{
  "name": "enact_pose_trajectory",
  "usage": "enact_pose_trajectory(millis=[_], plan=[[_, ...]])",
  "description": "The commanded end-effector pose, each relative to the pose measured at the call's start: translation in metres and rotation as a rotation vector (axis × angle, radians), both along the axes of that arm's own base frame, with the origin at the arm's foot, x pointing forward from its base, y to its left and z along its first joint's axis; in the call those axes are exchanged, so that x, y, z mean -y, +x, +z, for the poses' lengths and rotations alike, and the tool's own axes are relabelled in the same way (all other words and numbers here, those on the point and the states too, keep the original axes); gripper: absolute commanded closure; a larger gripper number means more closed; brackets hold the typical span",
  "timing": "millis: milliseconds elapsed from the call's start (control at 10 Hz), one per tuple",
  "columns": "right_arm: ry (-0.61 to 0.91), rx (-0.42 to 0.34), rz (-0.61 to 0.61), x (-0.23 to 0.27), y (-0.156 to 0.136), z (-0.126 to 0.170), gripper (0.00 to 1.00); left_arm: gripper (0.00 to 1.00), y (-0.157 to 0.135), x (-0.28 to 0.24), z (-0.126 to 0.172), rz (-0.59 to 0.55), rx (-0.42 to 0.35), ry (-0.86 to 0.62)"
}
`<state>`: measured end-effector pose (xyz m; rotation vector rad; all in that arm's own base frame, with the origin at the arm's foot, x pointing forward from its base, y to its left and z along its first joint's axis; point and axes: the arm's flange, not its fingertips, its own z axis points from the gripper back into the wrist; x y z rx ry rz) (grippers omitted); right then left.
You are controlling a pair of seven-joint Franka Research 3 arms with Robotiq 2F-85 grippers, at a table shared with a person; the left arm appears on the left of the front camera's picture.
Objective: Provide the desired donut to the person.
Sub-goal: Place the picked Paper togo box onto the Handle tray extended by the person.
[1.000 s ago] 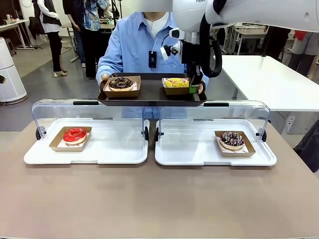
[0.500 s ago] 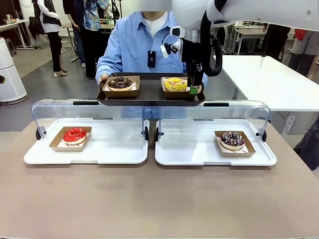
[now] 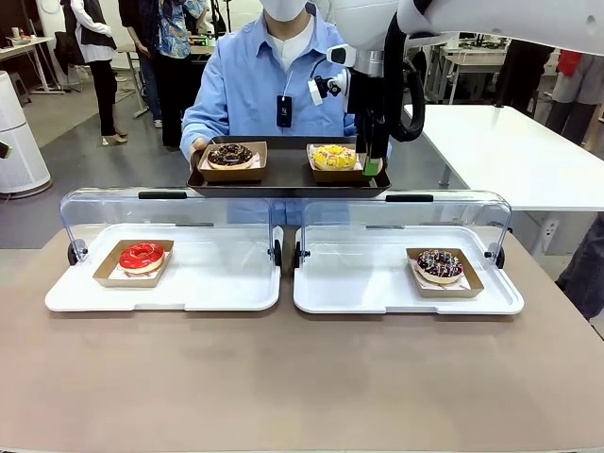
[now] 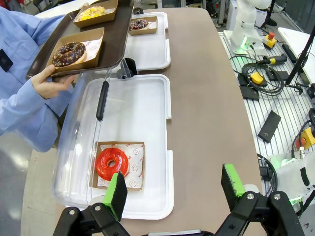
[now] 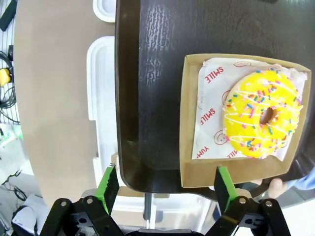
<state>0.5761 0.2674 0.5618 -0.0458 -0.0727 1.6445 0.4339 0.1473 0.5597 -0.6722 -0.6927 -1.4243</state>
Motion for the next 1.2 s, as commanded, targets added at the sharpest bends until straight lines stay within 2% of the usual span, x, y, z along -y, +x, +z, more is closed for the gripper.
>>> enact_pose_trajectory(millis=[0,200,400,600,800,1100], plan=[[0.027,-0.017,-0.009,0.004,-0.006,0.000,0.00,0.00,-0.001,0.000,0.002,0.010,0.004,-0.009],[0.054,-0.033,-0.028,0.006,-0.010,0.008,0.00,0.00,-0.001,0.000,0.002,0.010,0.004,-0.009],[0.033,-0.033,-0.048,0.014,-0.051,0.025,0.00,0.00,-0.001,0.000,0.002,0.010,0.004,-0.009],[0.093,-0.029,-0.046,0.045,-0.095,0.041,0.00,0.00,-0.001,0.000,0.002,0.010,0.004,-0.009],[0.170,-0.057,-0.068,0.079,-0.123,0.041,0.00,0.00,-0.001,0.000,0.002,0.010,0.004,-0.009],[0.215,-0.030,-0.096,0.112,-0.150,0.032,0.00,0.00,-0.001,0.000,0.002,0.010,0.004,-0.009]])
